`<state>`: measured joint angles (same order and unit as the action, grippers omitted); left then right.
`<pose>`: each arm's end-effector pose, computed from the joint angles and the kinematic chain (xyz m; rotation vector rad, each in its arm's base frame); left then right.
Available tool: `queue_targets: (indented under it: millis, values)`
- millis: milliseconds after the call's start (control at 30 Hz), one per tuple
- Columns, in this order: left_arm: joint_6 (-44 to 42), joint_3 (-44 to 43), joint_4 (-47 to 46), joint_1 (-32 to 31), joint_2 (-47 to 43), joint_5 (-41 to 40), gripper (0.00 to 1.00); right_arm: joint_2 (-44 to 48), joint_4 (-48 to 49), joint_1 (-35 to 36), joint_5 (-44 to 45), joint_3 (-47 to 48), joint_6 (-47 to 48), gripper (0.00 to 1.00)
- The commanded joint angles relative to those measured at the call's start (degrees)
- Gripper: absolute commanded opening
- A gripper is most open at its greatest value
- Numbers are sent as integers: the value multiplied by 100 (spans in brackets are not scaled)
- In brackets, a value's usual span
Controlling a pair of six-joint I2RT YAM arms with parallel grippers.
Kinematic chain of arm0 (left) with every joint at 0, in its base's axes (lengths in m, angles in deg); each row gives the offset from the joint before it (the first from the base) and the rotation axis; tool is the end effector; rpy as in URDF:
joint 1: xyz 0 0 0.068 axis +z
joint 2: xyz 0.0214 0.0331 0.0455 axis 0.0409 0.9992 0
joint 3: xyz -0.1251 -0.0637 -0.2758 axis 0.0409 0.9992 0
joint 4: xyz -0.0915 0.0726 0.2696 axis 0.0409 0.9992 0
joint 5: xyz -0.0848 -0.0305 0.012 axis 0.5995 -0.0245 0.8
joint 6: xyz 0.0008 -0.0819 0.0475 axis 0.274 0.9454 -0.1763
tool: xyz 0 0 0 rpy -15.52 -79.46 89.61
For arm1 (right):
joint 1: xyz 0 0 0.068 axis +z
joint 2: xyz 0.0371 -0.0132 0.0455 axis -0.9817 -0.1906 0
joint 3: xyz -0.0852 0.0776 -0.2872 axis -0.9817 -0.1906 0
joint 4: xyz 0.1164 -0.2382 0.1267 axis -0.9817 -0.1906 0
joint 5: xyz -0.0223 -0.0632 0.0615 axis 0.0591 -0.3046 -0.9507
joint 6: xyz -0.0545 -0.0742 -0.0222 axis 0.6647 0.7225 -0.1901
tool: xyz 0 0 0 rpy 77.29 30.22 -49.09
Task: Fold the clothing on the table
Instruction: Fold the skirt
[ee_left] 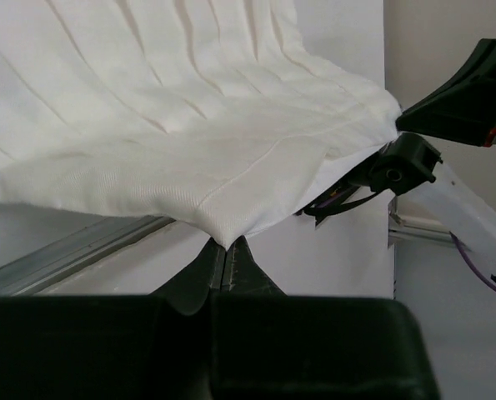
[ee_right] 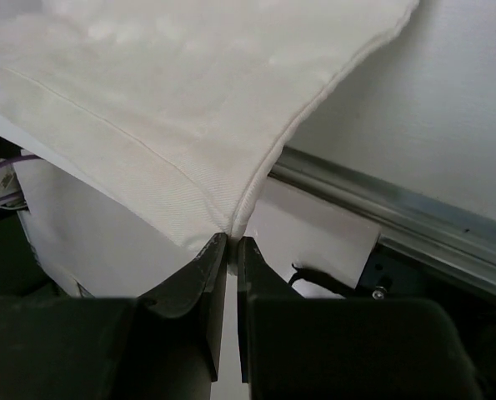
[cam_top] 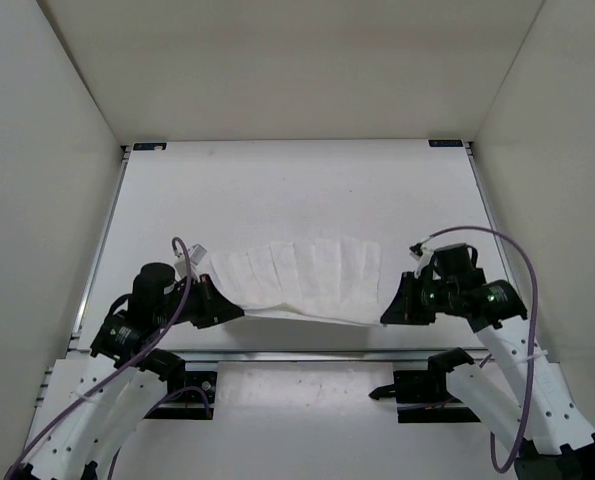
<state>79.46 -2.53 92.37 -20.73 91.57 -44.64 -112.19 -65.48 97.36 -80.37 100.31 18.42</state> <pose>0.1064 -0.0893 0.2498 -0.0835 2.4018 -1.1225 0.1221 0.0831 0.2503 0.0011 2.6957 0.9045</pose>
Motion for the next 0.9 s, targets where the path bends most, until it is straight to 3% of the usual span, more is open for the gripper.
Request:
queue_targets:
  millis: [0,233,367,500,533,567,600,633,767,867]
  values:
    - [-79,-669,-273,153,568,-128,0,-705,-361,-436,145,1141,745,0]
    - [-573,-1032,-1290,1198,2308,-357,0,-2859,832,-551,-30,2462,1072,0]
    - [-704,-1014,-2065,1489,3423,-691,0,-4678,1791,-692,-216,3304,1134,0]
    - [-679,-1180,-2846,1682,4594,-1043,2,-6723,2047,-719,-216,4892,1161,3]
    - [-626,-1225,-3179,1726,4996,-921,9,-7198,1943,-719,-16,5428,1152,8]
    - [-556,-1304,-3348,1831,5296,-781,36,-7568,1872,-719,169,5694,995,16]
    - [-503,-1478,-3602,1893,5595,-605,50,-7685,1689,-788,249,6019,959,22]
    - [-494,-1671,-3743,1946,5641,-604,58,-7660,1809,-824,311,6057,889,26]
    - [-546,-2297,-3640,1903,5976,-445,65,-6854,2178,-841,986,5216,774,32]
    - [-529,-2132,-3420,1903,5678,-410,67,-6063,2634,-1008,1007,4207,642,38]
